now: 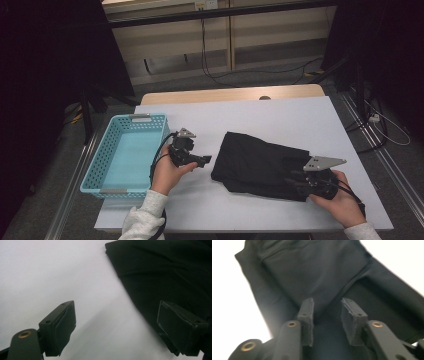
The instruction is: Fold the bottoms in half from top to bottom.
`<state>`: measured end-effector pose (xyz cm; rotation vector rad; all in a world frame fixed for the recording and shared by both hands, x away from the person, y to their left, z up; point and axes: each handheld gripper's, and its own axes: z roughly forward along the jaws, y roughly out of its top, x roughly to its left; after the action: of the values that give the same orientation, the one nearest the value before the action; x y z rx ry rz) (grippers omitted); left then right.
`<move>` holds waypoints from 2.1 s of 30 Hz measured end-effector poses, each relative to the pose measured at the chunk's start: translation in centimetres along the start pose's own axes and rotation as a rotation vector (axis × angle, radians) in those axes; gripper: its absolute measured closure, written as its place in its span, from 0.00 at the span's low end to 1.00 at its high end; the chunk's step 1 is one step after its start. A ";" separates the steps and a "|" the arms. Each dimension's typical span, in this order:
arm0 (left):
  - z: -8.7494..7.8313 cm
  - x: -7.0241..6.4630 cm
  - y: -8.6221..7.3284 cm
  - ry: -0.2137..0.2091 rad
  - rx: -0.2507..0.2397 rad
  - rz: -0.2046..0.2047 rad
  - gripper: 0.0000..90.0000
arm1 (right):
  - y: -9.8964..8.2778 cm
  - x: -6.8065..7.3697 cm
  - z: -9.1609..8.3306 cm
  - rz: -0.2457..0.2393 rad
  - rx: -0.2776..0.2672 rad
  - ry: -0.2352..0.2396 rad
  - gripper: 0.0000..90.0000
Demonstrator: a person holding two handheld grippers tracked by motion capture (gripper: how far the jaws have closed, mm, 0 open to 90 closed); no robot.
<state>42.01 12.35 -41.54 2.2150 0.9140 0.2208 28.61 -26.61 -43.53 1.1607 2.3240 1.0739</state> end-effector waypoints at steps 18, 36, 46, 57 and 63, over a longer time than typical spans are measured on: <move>-0.2 -0.5 0.0 -0.004 0.013 0.023 0.16 | 4.6 -3.8 5.0 0.069 -0.038 -0.130 0.65; -0.6 -0.7 -0.2 0.002 0.007 0.023 0.16 | 6.0 -3.7 9.1 0.032 0.033 -0.064 0.92; -0.3 -0.6 -0.3 -0.004 0.014 0.018 0.16 | 6.6 -4.5 6.2 0.155 -0.029 -0.028 0.95; -0.3 -0.8 -0.2 -0.005 0.015 0.025 0.16 | 5.8 -5.0 5.2 0.153 -0.027 -0.050 1.00; 0.1 -0.9 -0.3 -0.015 0.021 0.022 0.16 | 6.4 -4.7 6.2 0.092 -0.034 -0.045 0.99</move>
<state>41.23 11.82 -41.71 2.2441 0.8876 0.2058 38.50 -24.91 -43.00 1.2771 2.2288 1.1029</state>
